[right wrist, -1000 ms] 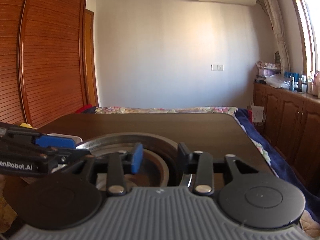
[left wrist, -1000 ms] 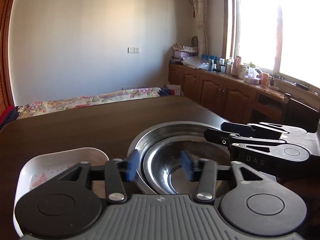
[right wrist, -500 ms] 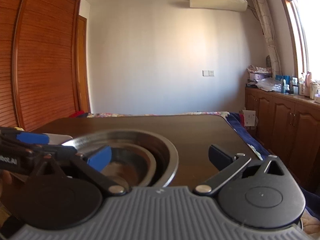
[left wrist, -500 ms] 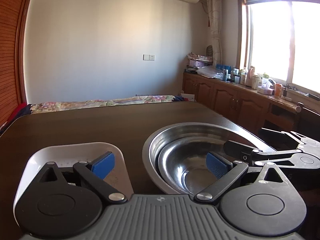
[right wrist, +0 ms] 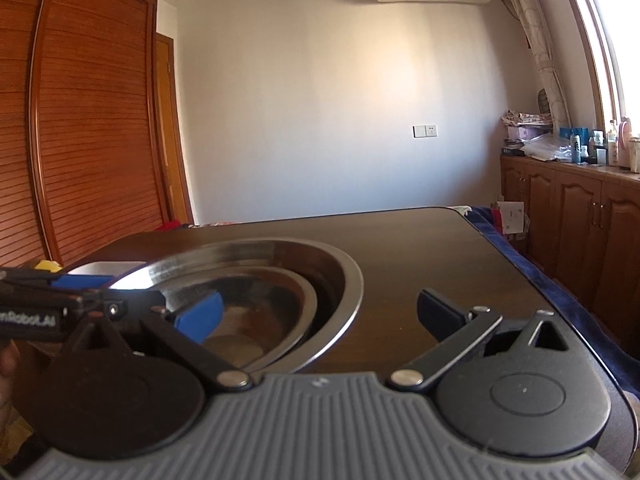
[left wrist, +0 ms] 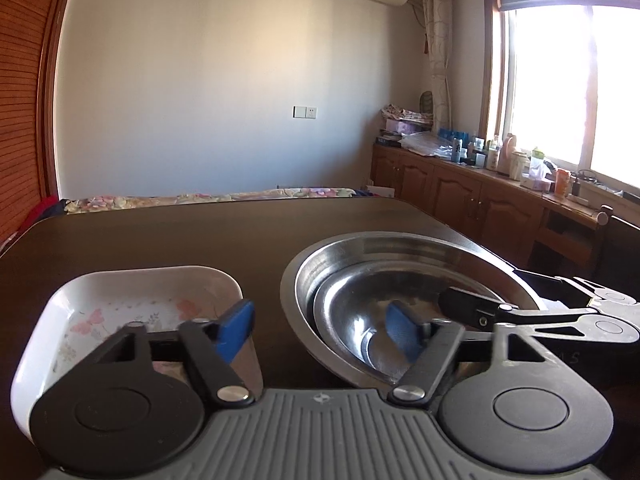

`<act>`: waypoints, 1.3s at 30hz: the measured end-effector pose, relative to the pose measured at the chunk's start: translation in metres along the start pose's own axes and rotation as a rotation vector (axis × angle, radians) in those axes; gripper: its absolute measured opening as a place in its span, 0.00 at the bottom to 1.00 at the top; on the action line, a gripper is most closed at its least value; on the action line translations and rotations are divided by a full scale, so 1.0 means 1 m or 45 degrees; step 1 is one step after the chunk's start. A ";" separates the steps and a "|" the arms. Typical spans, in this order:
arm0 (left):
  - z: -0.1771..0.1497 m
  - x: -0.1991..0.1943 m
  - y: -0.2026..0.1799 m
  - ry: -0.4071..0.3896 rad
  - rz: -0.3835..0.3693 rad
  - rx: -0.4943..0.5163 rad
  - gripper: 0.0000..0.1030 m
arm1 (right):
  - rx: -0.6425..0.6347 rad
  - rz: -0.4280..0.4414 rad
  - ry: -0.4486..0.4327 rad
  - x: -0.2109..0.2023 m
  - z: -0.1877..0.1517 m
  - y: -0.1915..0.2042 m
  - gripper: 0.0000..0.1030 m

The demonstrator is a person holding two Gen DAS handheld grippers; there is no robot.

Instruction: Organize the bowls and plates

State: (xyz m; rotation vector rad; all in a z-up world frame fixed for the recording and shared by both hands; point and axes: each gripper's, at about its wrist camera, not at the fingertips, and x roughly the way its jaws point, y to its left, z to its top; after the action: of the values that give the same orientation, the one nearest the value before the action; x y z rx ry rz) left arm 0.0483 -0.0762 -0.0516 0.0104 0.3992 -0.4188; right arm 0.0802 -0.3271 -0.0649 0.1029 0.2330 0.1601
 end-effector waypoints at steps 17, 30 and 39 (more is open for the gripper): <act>-0.002 0.004 -0.006 0.036 0.000 -0.004 0.33 | 0.032 0.057 0.014 -0.002 -0.001 0.003 0.53; -0.001 0.001 -0.007 0.022 0.010 -0.017 0.30 | 0.036 0.051 -0.017 -0.007 0.001 0.003 0.51; 0.009 -0.010 -0.003 0.010 0.010 -0.003 0.30 | 0.013 0.063 -0.039 -0.009 0.014 0.008 0.51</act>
State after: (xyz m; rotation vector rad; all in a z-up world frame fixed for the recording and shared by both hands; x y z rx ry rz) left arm 0.0422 -0.0761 -0.0396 0.0111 0.4073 -0.4107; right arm 0.0734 -0.3219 -0.0485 0.1212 0.2012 0.2062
